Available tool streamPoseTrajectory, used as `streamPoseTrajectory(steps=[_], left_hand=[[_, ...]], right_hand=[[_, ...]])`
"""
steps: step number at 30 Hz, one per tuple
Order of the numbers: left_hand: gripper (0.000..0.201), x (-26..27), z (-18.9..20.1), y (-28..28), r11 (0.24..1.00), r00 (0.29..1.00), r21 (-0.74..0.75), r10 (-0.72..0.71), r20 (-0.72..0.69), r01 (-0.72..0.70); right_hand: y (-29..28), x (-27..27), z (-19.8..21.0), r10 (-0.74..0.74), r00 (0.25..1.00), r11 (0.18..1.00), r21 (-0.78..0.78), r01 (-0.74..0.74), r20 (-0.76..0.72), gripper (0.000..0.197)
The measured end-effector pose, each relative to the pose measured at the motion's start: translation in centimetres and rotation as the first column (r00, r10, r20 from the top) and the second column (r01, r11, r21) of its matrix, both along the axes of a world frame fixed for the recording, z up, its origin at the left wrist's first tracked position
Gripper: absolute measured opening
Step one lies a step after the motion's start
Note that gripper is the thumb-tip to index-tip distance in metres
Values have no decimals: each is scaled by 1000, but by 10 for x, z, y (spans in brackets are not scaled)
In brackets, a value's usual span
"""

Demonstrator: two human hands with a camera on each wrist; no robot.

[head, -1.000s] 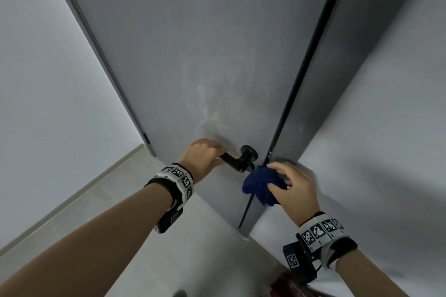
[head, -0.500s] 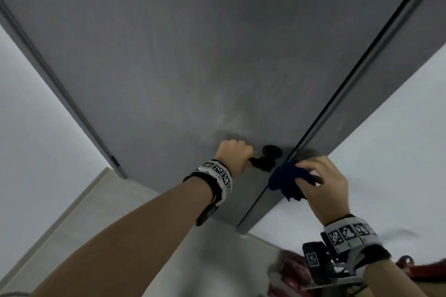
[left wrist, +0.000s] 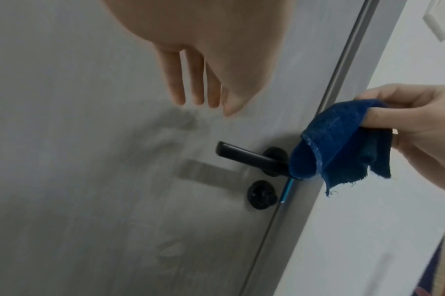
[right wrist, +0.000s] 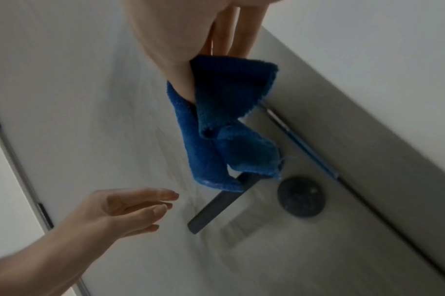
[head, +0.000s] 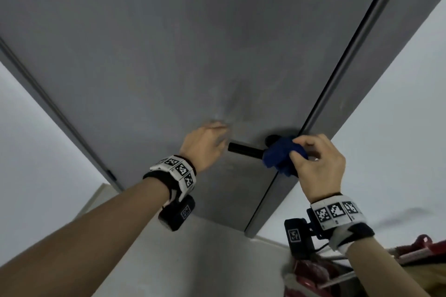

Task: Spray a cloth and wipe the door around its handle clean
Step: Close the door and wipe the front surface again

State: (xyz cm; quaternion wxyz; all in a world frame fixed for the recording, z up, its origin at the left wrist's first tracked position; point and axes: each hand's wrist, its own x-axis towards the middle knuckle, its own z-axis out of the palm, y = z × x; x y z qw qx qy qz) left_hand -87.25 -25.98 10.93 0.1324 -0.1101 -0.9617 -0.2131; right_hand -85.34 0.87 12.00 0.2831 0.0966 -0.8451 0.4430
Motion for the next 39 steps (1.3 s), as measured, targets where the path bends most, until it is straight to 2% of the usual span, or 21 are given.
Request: streamPoseTrajectory(steps=[2, 6, 8, 11, 14, 17, 20, 23, 26, 28, 30, 32, 34, 39], left_hand=[[41, -6, -15, -19, 999, 996, 49, 23, -89, -19], [61, -21, -50, -40, 996, 986, 84, 21, -167, -7], [65, -28, -64, -46, 996, 964, 93, 29, -265, -4], [69, -37, -90, -51, 996, 911, 72, -15, -411, 48], [71, -53, -123, -59, 997, 861, 51, -25, -509, 59], [69, -71, -145, -68, 994, 797, 17, -77, -598, 109], [69, -86, -155, -72, 990, 732, 7, -100, -674, 143], [72, -93, -164, -71, 993, 672, 30, -56, -738, 116], [71, -93, -164, -72, 994, 651, 41, -36, -758, 103], [71, -90, -161, -80, 995, 648, 12, -59, -760, 103], [78, -88, -154, -96, 999, 680, -8, -39, -732, 48], [99, -84, -147, -113, 994, 779, -68, 29, -626, -91], [114, -84, -142, -122, 969, 836, -168, 60, -545, -180], [119, -82, -140, -128, 944, 854, -254, 50, -518, -209]], right_hand=[[-14, -9, -21, 30, 999, 996, -84, -33, -40, 31], [-37, -11, -67, 70, 987, 977, -188, -97, -147, 30], [-49, -13, -93, 106, 964, 974, -169, -150, -244, 25], [-64, -16, -142, 144, 926, 983, -59, -175, -348, 17], [-70, -29, -191, 94, 908, 994, -12, -109, -408, 15], [-68, -48, -224, 2, 891, 999, -39, -22, -454, 14], [-66, -66, -243, -82, 828, 996, -69, 52, -554, 12], [-76, -85, -252, -115, 735, 993, -84, 79, -668, 14], [-92, -96, -257, -92, 685, 990, 9, 142, -722, 24], [-107, -93, -268, -40, 760, 954, 200, 222, -649, 49], [-119, -92, -275, -78, 849, 880, 364, 305, -522, 74], [-129, -91, -274, -176, 863, 827, 404, 391, -474, 78], [-137, -94, -259, -224, 856, 819, 386, 424, -465, 77], [-171, -104, -219, -190, 851, 818, 401, 413, -490, 75]])
